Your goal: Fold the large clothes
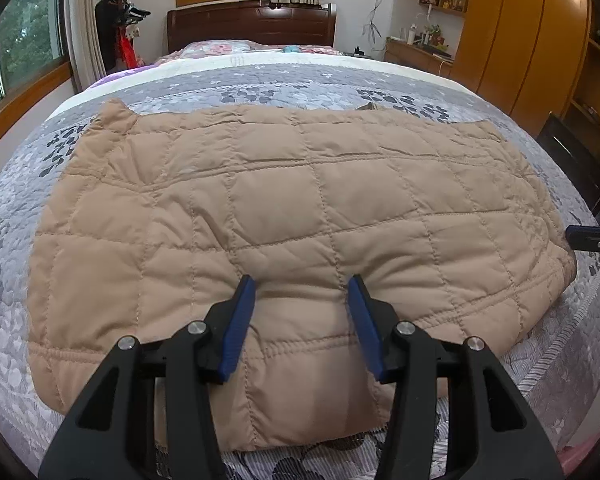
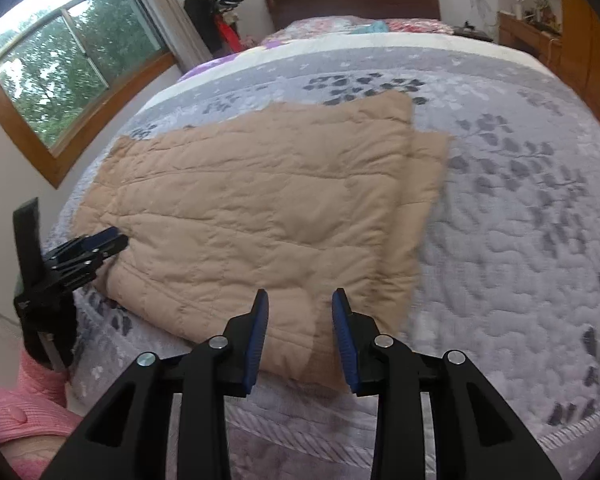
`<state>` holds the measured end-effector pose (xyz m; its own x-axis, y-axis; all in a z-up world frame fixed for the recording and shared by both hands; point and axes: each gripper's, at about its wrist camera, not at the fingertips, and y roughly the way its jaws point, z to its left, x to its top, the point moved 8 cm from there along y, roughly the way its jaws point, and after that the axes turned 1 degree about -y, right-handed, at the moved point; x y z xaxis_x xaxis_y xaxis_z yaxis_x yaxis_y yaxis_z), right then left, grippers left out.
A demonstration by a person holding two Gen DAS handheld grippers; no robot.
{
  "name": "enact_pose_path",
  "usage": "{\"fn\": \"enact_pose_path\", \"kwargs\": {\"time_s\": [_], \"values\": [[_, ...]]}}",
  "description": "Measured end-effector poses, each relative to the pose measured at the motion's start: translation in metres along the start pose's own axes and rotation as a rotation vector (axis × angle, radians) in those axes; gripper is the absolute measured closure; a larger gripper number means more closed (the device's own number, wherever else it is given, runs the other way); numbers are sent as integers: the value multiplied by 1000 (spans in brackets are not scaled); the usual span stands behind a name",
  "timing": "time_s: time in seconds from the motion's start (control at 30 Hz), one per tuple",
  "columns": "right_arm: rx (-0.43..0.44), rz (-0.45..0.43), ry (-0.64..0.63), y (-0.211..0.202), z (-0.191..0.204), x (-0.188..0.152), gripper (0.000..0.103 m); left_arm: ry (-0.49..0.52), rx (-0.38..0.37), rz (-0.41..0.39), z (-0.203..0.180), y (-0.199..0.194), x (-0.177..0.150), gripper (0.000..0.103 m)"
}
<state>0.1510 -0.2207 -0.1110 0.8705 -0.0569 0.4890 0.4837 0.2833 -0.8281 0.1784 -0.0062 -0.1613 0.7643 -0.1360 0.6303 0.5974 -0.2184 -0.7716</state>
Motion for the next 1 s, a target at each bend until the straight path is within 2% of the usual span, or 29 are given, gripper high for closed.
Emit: {"fn": "enact_pose_path", "kwargs": {"time_s": [0.13, 0.3, 0.5, 0.63, 0.73, 0.83, 0.93, 1.0], "values": [[-9, 11, -13, 0, -3, -2, 70, -6, 11, -2, 0, -4, -1, 54], [-61, 63, -6, 26, -16, -9, 70, -19, 17, -13, 0, -17, -2, 50], [-54, 64, -15, 37, -19, -11, 70, -53, 62, -25, 13, -41, -8, 47], [-53, 59, -17, 38, -18, -12, 70, -170, 72, -20, 39, -61, -22, 46], [-44, 51, -13, 37, -19, -12, 70, -341, 51, 14, 71, -72, -43, 43], [-36, 47, -9, 36, -20, -12, 70, -510, 9, 48, 99, -74, -66, 43], [-26, 46, -8, 35, -20, -13, 70, -617, -22, 46, 117, -68, -76, 43], [-23, 46, -7, 35, -20, -12, 70, -672, -89, 35, 121, -63, -76, 43]]}}
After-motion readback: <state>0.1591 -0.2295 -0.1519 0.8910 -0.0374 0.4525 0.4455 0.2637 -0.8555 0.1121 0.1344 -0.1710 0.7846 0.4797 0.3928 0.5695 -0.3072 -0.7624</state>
